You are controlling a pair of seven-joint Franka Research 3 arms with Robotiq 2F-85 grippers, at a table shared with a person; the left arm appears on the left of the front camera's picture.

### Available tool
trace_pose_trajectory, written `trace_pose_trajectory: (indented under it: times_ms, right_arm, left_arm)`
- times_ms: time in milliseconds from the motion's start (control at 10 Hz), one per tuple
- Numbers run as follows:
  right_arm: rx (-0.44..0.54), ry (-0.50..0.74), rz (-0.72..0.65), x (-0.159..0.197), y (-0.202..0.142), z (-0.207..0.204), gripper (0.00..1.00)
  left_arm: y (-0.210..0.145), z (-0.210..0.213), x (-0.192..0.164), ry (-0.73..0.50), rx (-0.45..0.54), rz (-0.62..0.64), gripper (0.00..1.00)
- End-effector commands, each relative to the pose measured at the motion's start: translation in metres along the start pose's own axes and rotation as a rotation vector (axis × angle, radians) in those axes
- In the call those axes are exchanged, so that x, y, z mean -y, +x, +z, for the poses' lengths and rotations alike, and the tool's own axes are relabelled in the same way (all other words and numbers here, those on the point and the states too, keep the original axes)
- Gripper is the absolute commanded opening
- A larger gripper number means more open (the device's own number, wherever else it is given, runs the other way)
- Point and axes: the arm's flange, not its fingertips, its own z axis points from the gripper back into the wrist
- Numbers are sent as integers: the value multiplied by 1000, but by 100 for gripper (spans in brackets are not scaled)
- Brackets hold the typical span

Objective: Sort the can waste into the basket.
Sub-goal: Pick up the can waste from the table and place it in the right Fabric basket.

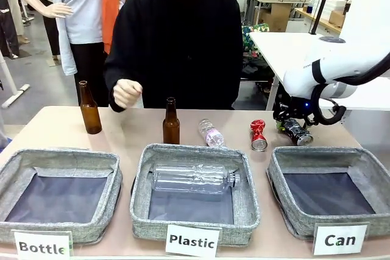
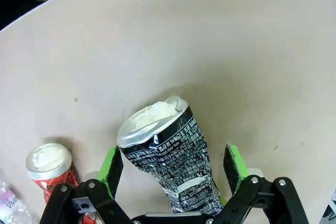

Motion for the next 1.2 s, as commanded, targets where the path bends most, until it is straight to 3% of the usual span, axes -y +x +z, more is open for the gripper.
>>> trace_pose_trajectory:
  times_ms: [0, 100, 200, 300, 400, 500, 1100]
  right_arm:
    - [-8, -59, -40, -5, 7, 6, 100]
    - [-28, -73, -45, -5, 7, 6, 40]
    - [-39, -83, -39, -5, 6, 6, 40]
    - [-49, -81, -38, -5, 6, 5, 0]
    - [-56, -76, -37, -5, 6, 4, 35]
    - [-56, -77, -39, -6, 7, 4, 0]
    - [-67, -77, -41, -2, 8, 6, 0]
  left_arm:
    - [1, -1, 1, -22, 13, -24, 100]
    - [1, -1, 1, -22, 13, -24, 100]
    - [1, -1, 1, -22, 13, -24, 100]
    - [1, -1, 1, -22, 13, -24, 100]
    - [1, -1, 1, -22, 13, -24, 100]
    - [1, -1, 1, -22, 13, -24, 100]
    - [1, -1, 1, -22, 13, -24, 100]
